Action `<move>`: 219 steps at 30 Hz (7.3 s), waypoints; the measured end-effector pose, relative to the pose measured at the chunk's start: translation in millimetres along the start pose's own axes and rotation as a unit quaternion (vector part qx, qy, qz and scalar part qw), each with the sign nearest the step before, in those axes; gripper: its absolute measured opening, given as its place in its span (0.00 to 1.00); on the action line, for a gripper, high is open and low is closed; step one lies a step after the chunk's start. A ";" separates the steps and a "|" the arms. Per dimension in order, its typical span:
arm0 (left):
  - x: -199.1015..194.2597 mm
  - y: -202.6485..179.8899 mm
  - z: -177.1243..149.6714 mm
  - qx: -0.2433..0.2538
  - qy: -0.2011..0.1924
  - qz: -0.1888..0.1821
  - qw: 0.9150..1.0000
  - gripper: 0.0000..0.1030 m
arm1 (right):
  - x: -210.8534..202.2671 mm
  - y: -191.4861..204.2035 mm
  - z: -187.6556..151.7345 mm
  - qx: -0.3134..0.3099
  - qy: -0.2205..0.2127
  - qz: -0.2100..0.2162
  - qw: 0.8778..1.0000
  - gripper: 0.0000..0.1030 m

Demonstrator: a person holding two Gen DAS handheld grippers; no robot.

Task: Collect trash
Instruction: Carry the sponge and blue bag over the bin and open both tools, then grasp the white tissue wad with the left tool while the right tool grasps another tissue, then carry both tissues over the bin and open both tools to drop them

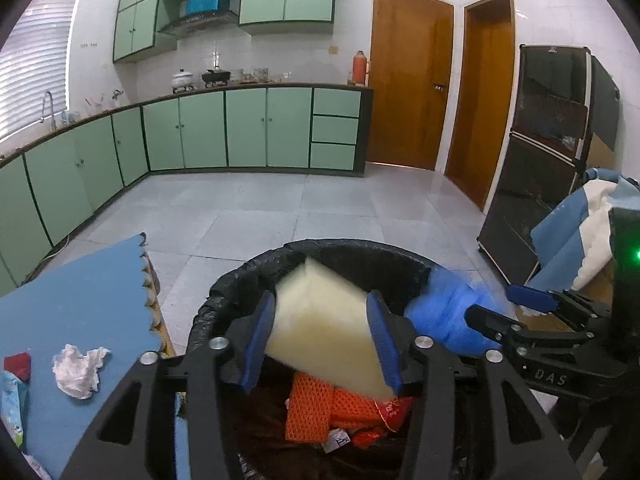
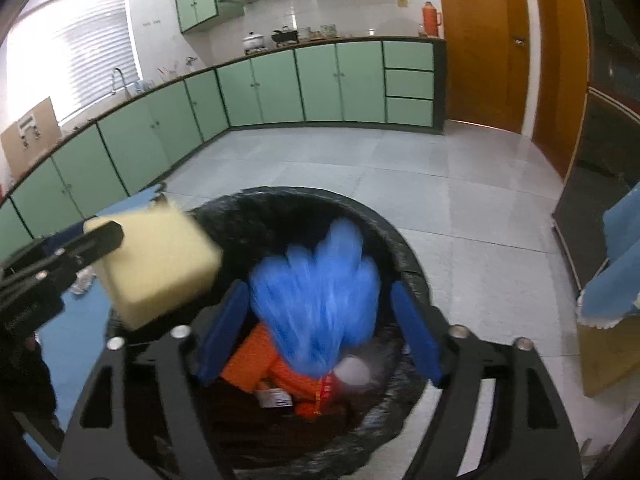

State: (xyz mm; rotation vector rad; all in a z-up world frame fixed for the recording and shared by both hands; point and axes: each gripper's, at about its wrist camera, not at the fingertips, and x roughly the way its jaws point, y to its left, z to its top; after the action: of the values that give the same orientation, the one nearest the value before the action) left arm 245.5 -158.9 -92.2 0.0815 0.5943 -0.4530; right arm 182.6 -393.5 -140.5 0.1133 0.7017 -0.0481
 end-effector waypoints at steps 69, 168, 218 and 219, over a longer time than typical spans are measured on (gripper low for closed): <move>-165.6 233.9 -165.9 -0.175 0.048 0.211 0.960 0.28 | -14.7 270.9 -59.1 -0.123 0.010 0.147 0.981 0.82; -221.6 94.5 -38.8 -0.063 -0.085 0.126 0.986 0.29 | -169.8 172.1 11.4 -0.071 -0.092 0.199 0.973 0.22; -38.5 14.3 -4.3 0.015 -0.013 0.029 0.999 0.29 | -36.7 35.4 17.7 -0.010 -0.034 0.073 0.997 0.22; -33.8 15.3 -4.9 0.016 -0.010 0.027 0.999 0.29 | -33.7 33.4 17.5 -0.009 -0.032 0.073 0.997 0.22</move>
State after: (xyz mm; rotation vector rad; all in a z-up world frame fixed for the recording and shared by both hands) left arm 224.7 -131.0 -78.2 0.1224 0.5645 -0.4113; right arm 170.9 -362.2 -102.5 0.1446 0.6290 0.0941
